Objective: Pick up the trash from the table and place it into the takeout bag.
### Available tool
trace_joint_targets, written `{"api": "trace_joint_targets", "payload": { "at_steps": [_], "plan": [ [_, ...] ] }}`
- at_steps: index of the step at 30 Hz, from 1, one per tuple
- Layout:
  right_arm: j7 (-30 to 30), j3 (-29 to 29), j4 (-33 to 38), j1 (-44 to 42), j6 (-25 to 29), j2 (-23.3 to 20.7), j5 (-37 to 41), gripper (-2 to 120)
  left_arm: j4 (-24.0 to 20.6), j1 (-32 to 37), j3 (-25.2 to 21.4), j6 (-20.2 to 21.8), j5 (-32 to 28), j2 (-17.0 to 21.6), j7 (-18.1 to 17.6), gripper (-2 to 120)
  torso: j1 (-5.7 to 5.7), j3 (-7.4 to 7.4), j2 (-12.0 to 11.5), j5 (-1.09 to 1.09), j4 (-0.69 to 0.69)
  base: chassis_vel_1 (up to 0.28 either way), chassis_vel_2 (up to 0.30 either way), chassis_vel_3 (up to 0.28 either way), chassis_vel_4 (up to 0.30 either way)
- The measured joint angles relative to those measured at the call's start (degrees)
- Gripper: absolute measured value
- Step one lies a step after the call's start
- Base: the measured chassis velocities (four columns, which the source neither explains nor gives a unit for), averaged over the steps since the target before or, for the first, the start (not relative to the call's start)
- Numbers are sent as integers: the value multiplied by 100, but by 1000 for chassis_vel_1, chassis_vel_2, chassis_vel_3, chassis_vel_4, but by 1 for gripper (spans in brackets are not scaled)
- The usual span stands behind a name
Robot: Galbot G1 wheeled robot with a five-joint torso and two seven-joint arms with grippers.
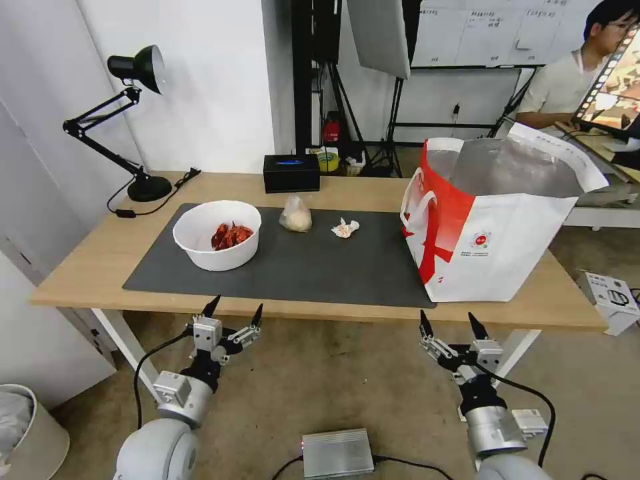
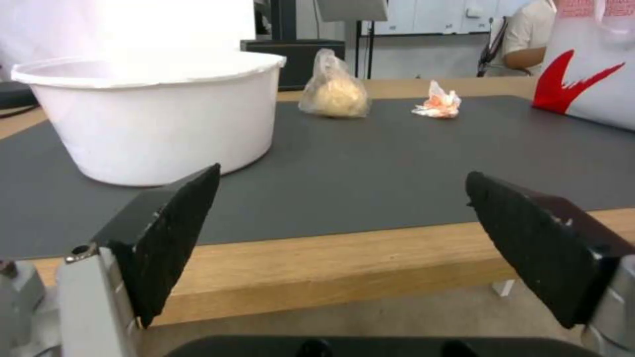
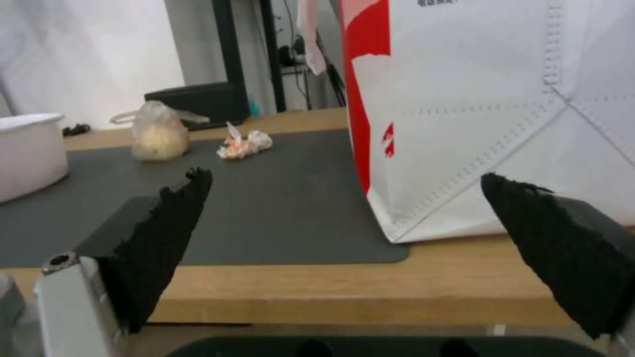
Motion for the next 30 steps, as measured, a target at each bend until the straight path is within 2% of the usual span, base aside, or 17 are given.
{"api": "trace_joint_targets", "payload": {
  "at_steps": [17,24,27,30],
  "plan": [
    [-114,-9,-23,73,0,-28,-43,100,-18,69,-52,-87,2,11,7,100,0,0,0,0,0,0,0,0,0],
    [-332,-155,-163,641,2,-332,200,100,-48,155,-17,-203,120,-21,95,100,0,0,0,1,0,0,0,0,0],
    [-291,-264,-406,1028,-2,-525,329,100,-48,135,41,-205,133,-24,105,100,0,0,0,2,2,0,0,0,0],
    [-234,-343,-667,1347,-2,-711,471,100,-22,84,122,-206,136,11,106,100,0,0,0,0,-2,0,0,0,0]
  ]
}}
